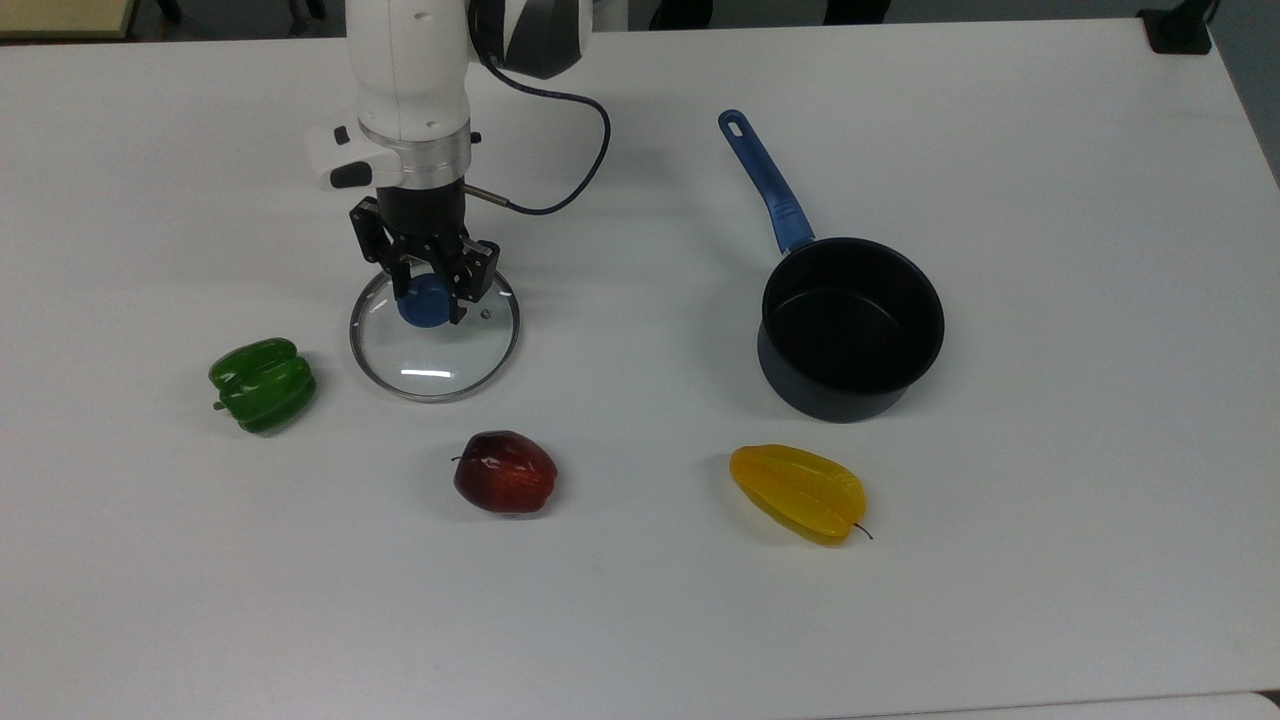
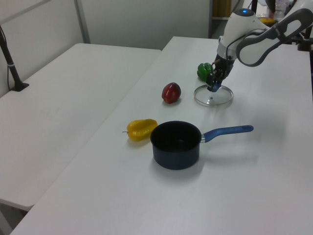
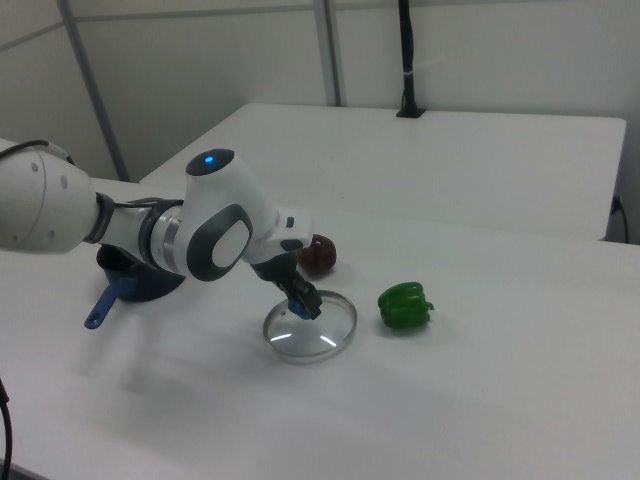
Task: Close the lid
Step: 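Close the gripper on the blue knob and lift the lid, then carry the glass lid over to the black saucepan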
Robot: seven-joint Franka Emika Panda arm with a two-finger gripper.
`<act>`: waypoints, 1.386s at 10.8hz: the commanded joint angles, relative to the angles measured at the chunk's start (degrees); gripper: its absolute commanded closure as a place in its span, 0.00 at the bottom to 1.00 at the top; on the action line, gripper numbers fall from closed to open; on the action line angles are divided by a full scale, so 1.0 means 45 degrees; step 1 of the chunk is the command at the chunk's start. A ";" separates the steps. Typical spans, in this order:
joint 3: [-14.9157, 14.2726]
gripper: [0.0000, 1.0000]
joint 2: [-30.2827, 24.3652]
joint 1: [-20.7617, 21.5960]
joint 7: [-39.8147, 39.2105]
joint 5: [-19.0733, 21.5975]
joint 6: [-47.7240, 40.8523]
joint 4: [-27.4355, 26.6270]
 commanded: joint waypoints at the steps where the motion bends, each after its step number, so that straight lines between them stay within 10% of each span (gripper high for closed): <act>1: -0.0044 0.54 -0.0648 0.0110 0.0128 -0.0020 -0.1422 0.0686; 8: 0.0053 0.54 -0.0650 0.2722 0.0225 -0.0098 -0.6226 0.4571; 15: 0.0053 0.54 0.0619 0.5927 0.0128 -0.0118 -0.6174 0.5650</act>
